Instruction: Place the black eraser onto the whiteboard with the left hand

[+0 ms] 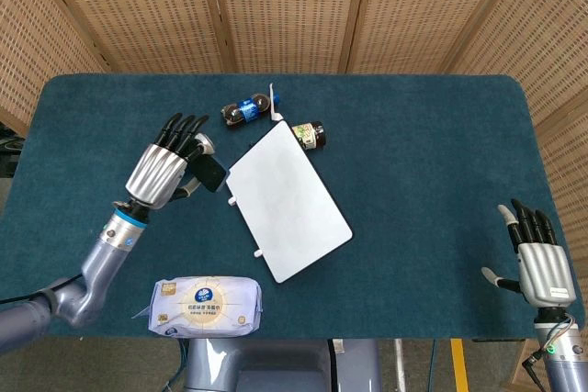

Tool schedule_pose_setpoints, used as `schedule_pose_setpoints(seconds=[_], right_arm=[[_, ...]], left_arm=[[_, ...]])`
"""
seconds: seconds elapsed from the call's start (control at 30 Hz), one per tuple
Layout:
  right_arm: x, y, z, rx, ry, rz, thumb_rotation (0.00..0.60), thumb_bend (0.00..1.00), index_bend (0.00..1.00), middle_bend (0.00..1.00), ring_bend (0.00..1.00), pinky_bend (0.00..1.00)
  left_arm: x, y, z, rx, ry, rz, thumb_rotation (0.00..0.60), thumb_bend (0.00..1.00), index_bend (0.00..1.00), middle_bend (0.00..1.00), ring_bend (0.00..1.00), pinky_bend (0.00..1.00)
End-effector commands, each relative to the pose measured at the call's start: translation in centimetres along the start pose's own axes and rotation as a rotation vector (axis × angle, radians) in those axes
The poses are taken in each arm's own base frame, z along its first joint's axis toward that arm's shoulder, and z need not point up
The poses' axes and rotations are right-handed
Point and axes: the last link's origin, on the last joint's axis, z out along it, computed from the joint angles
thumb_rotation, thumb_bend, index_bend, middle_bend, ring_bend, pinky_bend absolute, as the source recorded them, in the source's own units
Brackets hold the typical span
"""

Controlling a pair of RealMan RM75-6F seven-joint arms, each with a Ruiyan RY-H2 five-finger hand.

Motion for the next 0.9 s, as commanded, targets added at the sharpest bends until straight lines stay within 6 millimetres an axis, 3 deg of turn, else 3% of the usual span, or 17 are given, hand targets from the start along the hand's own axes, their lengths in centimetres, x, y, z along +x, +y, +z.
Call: schedule_pose_setpoints(seconds=[0.03, 0.53, 0.9], right_arm=[[0.2, 0.4, 0.1, -0.010, 0.001, 0.015, 0.600, 0.05, 0.00, 0.00, 0.00, 0.00], [0.4, 1.6, 0.7, -0.038, -0.010, 0.060, 0.600, 0.05, 0.00, 0.00, 0.00, 0.00], [0.5, 1.9, 0.9, -0.049, -0.002, 0.076, 0.600, 0.05, 0.00, 0.00, 0.00, 0.00]], left_arm=[[-1.1, 2.8, 1.8, -0.049, 0.079, 0.010, 0.600, 0.33, 0.43, 0.00, 0.00, 0.00], [-5.2, 7.5, 4.8, -0.116, 0.056, -0.008, 0.600, 0.32, 0.43, 0.00, 0.00, 0.00], [-6.5, 8.7, 5.9, -0.142, 0.045, -0.011, 0.600, 0.32, 0.43, 0.00, 0.00, 0.00]])
